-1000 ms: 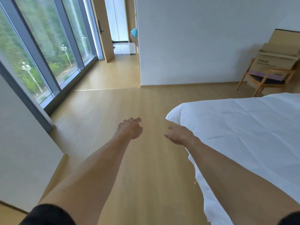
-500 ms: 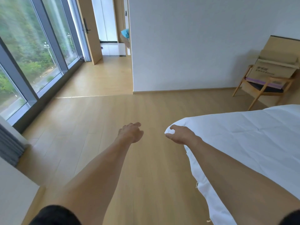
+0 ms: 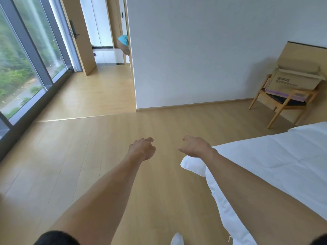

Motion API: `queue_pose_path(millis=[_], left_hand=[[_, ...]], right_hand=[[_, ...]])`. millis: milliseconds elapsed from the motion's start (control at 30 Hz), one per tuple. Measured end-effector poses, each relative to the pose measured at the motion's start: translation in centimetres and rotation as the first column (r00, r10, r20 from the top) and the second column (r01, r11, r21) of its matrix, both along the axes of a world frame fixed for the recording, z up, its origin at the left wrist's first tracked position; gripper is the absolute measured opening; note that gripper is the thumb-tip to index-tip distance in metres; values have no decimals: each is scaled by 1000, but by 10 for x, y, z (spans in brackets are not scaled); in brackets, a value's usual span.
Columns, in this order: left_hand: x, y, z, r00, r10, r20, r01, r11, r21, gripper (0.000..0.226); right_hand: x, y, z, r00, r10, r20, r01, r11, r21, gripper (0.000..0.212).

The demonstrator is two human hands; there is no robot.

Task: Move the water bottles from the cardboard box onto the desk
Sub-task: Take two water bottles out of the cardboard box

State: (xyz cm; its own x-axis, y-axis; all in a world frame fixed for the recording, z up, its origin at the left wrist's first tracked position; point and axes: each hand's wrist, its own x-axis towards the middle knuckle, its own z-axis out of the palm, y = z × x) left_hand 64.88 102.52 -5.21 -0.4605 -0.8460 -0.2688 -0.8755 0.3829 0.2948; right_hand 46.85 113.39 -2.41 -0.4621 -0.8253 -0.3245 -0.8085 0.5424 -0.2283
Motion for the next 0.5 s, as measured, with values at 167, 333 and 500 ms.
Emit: queue_pose_path(millis=[167,333,500], left_hand=[[-40,-82,0,1000,-8,26,9,1000,-25,53],[-92,-188,18,999,24,39,-21,998,-63,54],[-154,-281,37,998,55,26,-53,996,-78,54]], right_hand=[[-50,-86,-16,1000,-15,6,15,1000,5,63],[-109,-200,-18,1000,-3,22,3,1000,-19,64],[-169,-300,-10,1000,12,20,-12,1000,-24,66]])
